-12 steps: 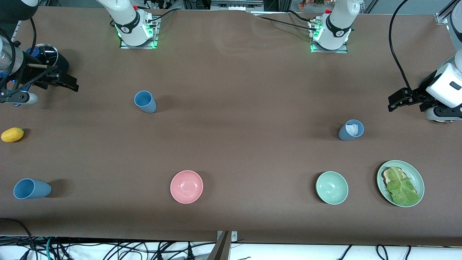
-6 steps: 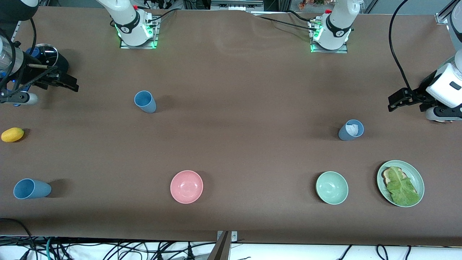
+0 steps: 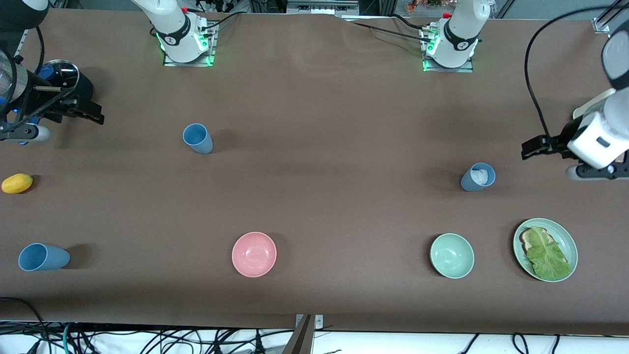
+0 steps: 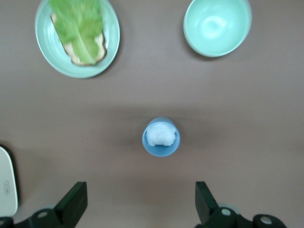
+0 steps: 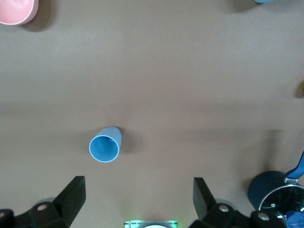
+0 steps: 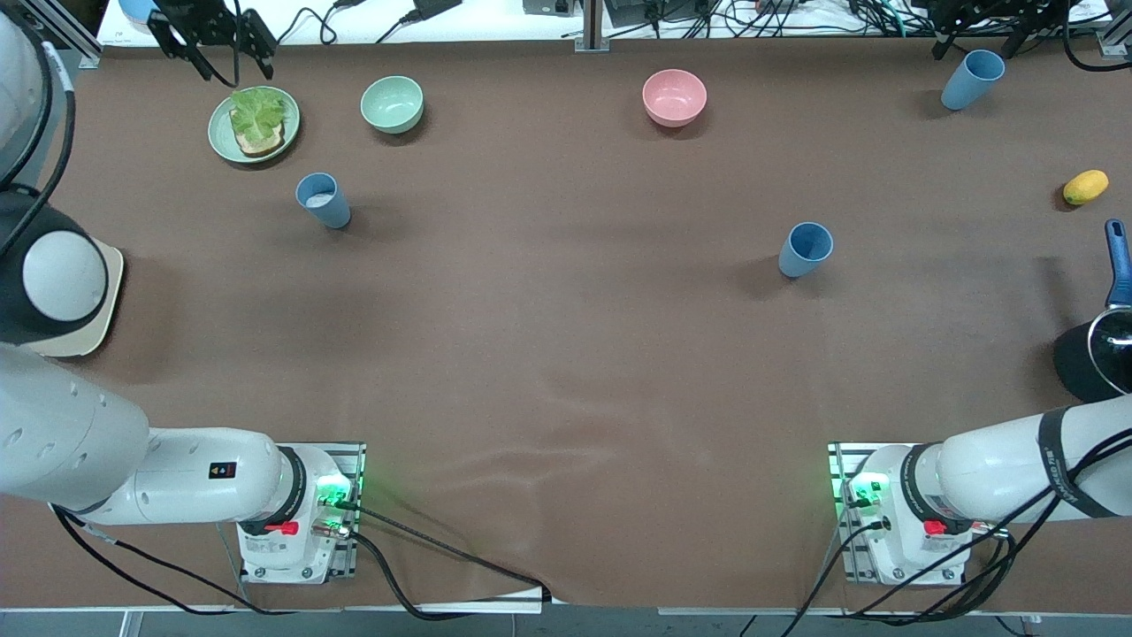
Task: Stack blue cups with both arms
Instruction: 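Grasp the blue cups with the right and left grippers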
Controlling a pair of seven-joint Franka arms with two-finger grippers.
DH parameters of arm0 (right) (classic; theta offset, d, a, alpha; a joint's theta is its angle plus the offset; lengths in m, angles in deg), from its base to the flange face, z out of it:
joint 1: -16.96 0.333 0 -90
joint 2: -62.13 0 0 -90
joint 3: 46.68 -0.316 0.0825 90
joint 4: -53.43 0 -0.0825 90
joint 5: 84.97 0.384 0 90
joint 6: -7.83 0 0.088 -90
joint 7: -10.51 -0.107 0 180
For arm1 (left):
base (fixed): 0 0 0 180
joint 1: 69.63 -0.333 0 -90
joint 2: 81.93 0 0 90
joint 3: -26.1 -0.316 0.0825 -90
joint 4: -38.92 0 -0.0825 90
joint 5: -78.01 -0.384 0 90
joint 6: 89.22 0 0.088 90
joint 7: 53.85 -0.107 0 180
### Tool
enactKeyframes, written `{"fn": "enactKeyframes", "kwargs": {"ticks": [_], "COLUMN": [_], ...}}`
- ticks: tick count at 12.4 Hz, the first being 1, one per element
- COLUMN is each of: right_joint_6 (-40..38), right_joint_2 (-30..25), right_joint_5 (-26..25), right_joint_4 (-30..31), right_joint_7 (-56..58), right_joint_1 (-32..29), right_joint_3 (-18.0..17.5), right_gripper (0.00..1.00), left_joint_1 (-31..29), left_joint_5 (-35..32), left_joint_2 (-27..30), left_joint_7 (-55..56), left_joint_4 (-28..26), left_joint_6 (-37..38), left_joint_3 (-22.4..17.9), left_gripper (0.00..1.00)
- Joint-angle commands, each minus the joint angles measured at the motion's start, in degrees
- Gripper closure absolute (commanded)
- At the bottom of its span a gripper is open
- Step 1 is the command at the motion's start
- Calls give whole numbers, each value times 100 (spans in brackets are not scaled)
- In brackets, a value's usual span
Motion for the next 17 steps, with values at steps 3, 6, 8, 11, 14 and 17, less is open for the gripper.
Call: {"fn": "enactKeyframes", "kwargs": {"ticks": [3,6,8,11,14,17], "right_joint_6": [-88,-122,-263,86,1165,2221], "right_joint_2": [194,344,362,318,-68,-306], "right_joint_5": [8,-9,-1,52,52,61], "right_joint_4": [-96,-78,52,561,1771,2881], "right_joint_7": [173,199,260,357,357,287], "right_joint_1": [-24,29,29,38,38,38], "right_joint_3": [25,7,-10,-176,-344,-598], "right_gripper": [0,0,0,0,0,0], "left_joint_1": [-342,-352,-387,-404,-413,-404], "left_joint_5": [-203,-194,-168,-150,-141,-54], "left_joint_2": [-303,-249,-240,-267,-433,-556], "left_joint_7": [-47,-29,-29,-20,-3,33], "left_joint_4": [-1131,-2162,-2506,-2682,-2745,-2684], "left_joint_6": [-1155,-2378,-2705,-2793,-3057,-3067], "left_joint_3": [50,50,59,59,59,59], "left_gripper": [0,0,0,0,0,0]}}
